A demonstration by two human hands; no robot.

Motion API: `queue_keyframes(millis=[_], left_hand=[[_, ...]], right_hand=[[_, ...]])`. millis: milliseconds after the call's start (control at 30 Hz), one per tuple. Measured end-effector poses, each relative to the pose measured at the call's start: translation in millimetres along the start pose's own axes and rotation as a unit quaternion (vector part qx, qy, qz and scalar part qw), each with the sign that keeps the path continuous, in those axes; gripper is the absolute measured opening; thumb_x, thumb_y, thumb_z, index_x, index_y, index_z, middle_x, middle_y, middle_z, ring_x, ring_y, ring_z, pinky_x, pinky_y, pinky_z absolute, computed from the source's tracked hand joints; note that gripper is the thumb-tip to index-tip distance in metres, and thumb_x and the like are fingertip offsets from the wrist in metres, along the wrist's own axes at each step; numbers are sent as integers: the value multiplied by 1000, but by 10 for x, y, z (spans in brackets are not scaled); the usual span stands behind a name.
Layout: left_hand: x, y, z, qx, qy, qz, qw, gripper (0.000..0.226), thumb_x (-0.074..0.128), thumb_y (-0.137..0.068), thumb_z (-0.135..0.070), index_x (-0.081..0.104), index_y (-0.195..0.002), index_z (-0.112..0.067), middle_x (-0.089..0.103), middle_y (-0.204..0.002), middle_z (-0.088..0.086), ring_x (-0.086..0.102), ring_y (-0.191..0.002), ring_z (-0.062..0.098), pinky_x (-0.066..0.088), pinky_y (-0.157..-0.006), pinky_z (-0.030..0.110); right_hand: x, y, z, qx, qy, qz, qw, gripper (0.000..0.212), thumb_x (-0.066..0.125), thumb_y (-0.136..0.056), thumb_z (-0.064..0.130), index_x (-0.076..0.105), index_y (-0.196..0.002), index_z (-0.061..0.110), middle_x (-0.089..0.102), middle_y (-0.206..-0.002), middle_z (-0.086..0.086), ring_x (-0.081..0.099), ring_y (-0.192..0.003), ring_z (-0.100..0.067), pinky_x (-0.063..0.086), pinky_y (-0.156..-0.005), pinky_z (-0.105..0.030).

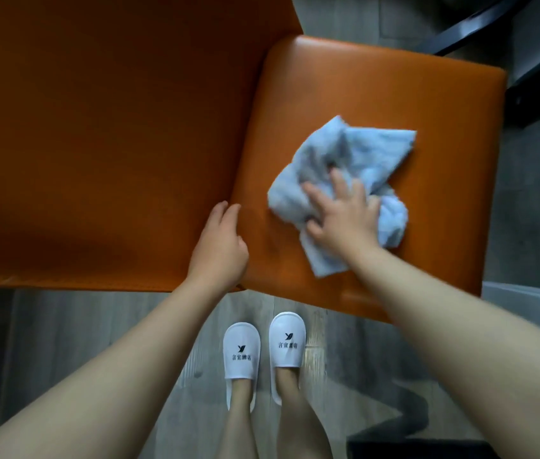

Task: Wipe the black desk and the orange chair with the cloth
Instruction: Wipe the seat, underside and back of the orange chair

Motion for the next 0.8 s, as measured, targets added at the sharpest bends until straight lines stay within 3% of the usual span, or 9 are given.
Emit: queue_keyframes(millis=[100,200,333,467,533,600,700,733,800], left_hand=[[-173,-23,33,-32,163,-65,984,50,43,-91,2,39,-140,-7,35,-148,10,30,-137,21,20,-114,27],[-231,-34,66,-52,248,-68,965,49,43,-93,1,37,-141,-9,38,-146,9,32,-136,20,25,-114,37],[-176,-32,22,-8,136,-50,989,50,41,-90,5,39,-139,-6,39,-145,11,34,-135,22,18,-106,18],[-227,-26,32,-5,142,-74,987,51,41,-85,9,45,-134,-5,47,-139,12,40,-130,24,22,-103,18],[-223,-1,59,-19,158,-80,984,49,42,-86,6,47,-133,-7,48,-138,10,42,-129,24,25,-105,22],[-128,58,89,-42,131,-48,989,50,41,-88,4,44,-136,-8,44,-142,10,39,-131,24,23,-103,22],[41,108,60,-20,63,19,998,51,41,-89,2,41,-139,-9,40,-145,10,36,-133,23,24,-106,23],[66,111,45,-2,43,30,999,51,40,-90,2,40,-140,-10,39,-146,9,36,-133,23,24,-107,24],[142,108,40,21,-1,58,998,52,39,-92,-3,35,-143,-15,32,-150,5,32,-136,23,26,-109,29]], right_hand=[[110,621,437,-179,-36,12,983,52,74,-63,26,64,-114,34,47,-140,-9,52,-110,-39,42,-80,-47],[-134,647,451,-190,-125,-55,972,44,78,-48,7,74,-90,19,65,-112,-13,62,-80,-41,48,-62,-44],[-361,25,485,-23,-96,-115,988,49,69,-72,20,60,-118,33,43,-140,-9,45,-113,-40,39,-85,-47],[191,107,918,-116,3,57,992,59,54,-86,38,29,-138,49,5,-157,0,15,-135,-34,24,-102,-53],[279,481,935,-171,16,50,984,55,61,-80,32,45,-131,44,23,-154,-5,33,-127,-37,32,-94,-50],[213,820,817,-219,5,18,976,48,76,-59,20,68,-104,36,57,-130,-9,58,-93,-37,46,-70,-42],[83,1099,457,-301,76,-13,951,39,77,-37,11,69,-70,31,69,-104,-2,60,-64,-29,43,-52,-30],[38,1136,270,-294,82,-17,952,36,76,-36,9,67,-66,28,70,-101,-1,59,-63,-29,42,-51,-30],[-87,1189,-194,-182,47,-53,981,31,76,-39,8,66,-64,23,70,-99,-6,61,-66,-33,43,-53,-34]])
Point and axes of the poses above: each hand's wrist, its own y-axis away from the middle knuckle, its own x-axis out of the palm, z = x × y, the point moved 7 cm from there along -y, towards the middle knuckle
